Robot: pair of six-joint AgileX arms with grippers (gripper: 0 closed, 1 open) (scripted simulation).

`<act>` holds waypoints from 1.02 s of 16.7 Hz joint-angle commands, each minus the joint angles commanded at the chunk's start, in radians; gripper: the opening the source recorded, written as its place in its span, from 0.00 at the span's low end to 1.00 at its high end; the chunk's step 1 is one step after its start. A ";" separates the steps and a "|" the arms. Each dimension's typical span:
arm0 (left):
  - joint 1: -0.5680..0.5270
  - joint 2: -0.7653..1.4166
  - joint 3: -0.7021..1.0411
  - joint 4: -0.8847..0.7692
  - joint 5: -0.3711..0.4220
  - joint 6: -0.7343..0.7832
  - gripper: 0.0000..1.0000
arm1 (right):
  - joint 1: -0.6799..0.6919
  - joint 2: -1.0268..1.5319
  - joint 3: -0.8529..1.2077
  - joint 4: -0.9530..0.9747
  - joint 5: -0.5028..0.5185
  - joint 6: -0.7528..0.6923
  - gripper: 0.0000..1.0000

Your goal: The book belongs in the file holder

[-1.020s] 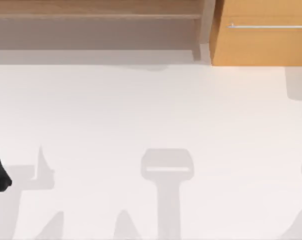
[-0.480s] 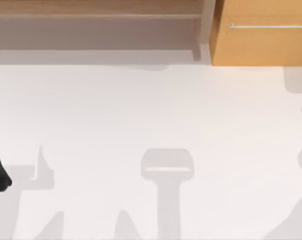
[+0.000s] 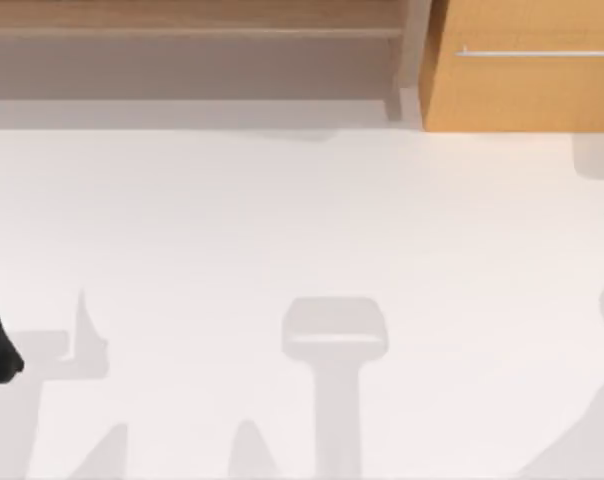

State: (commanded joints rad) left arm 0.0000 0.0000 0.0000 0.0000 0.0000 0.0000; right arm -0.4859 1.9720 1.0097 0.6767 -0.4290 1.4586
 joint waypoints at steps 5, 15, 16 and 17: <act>0.000 0.000 0.000 0.000 0.000 0.000 1.00 | 0.000 0.000 0.000 0.000 0.000 0.000 0.53; 0.000 0.000 0.000 0.000 0.000 0.000 1.00 | 0.000 0.000 0.000 0.000 0.000 0.000 1.00; 0.000 0.000 0.000 0.000 0.000 0.000 1.00 | 0.000 0.000 0.000 0.000 0.000 0.000 1.00; 0.000 0.000 0.000 0.000 0.000 0.000 1.00 | 0.000 0.000 0.000 0.000 0.000 0.000 1.00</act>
